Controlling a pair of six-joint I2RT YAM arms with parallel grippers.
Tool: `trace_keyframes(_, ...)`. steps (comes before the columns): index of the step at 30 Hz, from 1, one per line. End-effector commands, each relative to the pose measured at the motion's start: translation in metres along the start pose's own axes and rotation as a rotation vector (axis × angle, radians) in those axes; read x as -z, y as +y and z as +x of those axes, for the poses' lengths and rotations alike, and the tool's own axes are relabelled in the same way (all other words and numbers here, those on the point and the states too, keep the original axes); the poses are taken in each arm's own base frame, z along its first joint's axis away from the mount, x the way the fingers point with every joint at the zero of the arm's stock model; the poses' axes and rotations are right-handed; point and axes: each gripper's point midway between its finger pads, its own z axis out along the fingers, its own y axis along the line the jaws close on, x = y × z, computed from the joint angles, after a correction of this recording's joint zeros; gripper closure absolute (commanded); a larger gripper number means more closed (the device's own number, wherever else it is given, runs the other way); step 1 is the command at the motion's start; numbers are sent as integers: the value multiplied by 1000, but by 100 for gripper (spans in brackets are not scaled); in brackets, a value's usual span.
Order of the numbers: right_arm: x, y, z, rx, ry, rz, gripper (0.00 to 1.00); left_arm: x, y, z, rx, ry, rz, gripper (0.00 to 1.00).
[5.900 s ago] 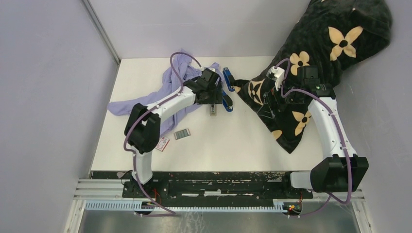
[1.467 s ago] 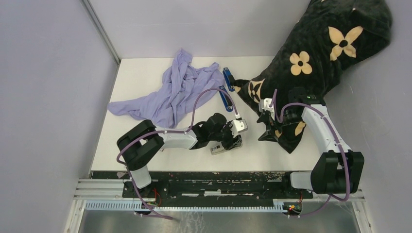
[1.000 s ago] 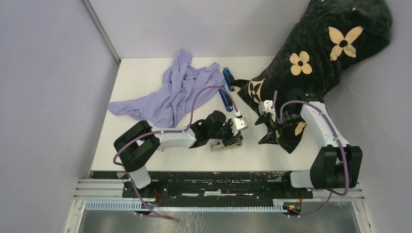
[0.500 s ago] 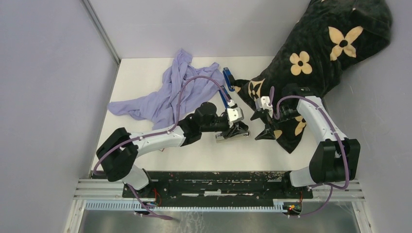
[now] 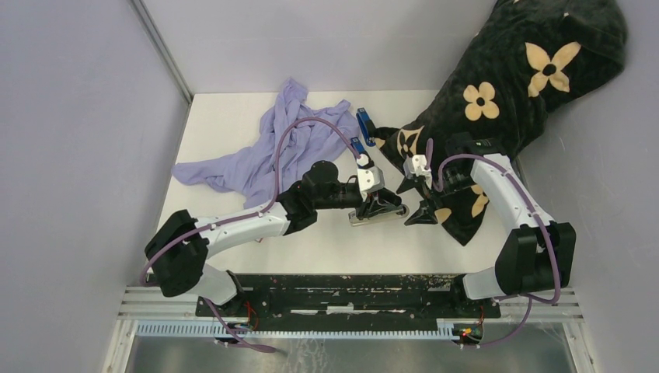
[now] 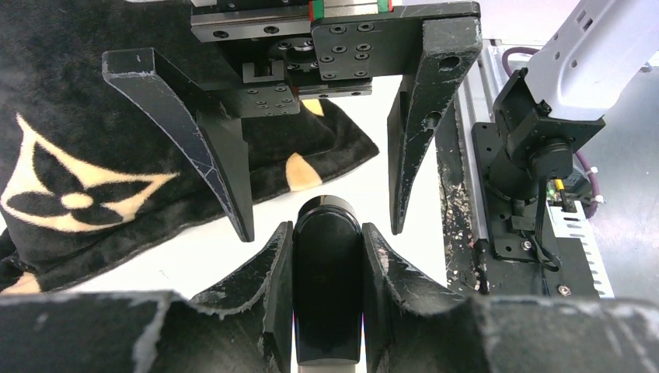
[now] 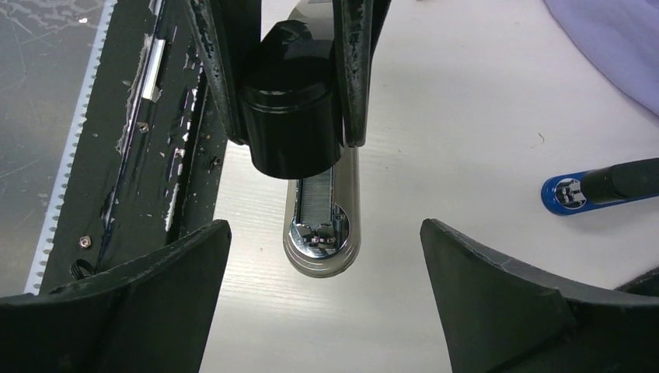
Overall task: Unload the staples from the stapler
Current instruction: Pick up the stapler from the center of the board, then place the stapler at the center of the board.
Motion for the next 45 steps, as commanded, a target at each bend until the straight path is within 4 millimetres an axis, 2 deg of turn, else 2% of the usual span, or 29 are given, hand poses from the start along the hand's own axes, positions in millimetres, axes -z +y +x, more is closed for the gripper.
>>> trace_keyframes(1, 2, 3, -20, 90, -31, 2, 1, 7, -2, -83, -90, -210, 12, 97)
trace_keyframes(8, -1, 2, -20, 108, -31, -4, 3, 8, -2, -85, -95, -214, 9, 97)
trace_keyframes(20, -9, 2, -13, 108, -16, -16, 13, 9, 0, -93, -106, -246, -3, 97)
trace_keyframes(26, -1, -7, -31, 26, -43, 29, 9, 12, 9, -81, -47, -224, -39, 97)
trace_keyframes(30, 13, -18, -32, -20, -41, 90, 6, 31, 40, -64, 209, -247, -116, 97)
trace_keyframes(34, 26, -32, -26, -56, -26, 165, 6, 48, 74, -27, 530, -200, -212, 97)
trace_keyframes(36, 28, -34, -23, -69, -22, 180, 6, 48, 81, -6, 595, -115, -257, 97)
trace_keyframes(39, 28, -38, -22, -94, -31, 196, 6, 44, 83, 24, 561, 16, -314, 97)
trace_keyframes(42, 25, -40, -19, -125, -39, 201, 6, 40, 76, 47, 378, 107, -308, 97)
trace_keyframes(45, 25, -42, -13, -150, -24, 214, 5, 35, 68, 67, 225, 153, -229, 97)
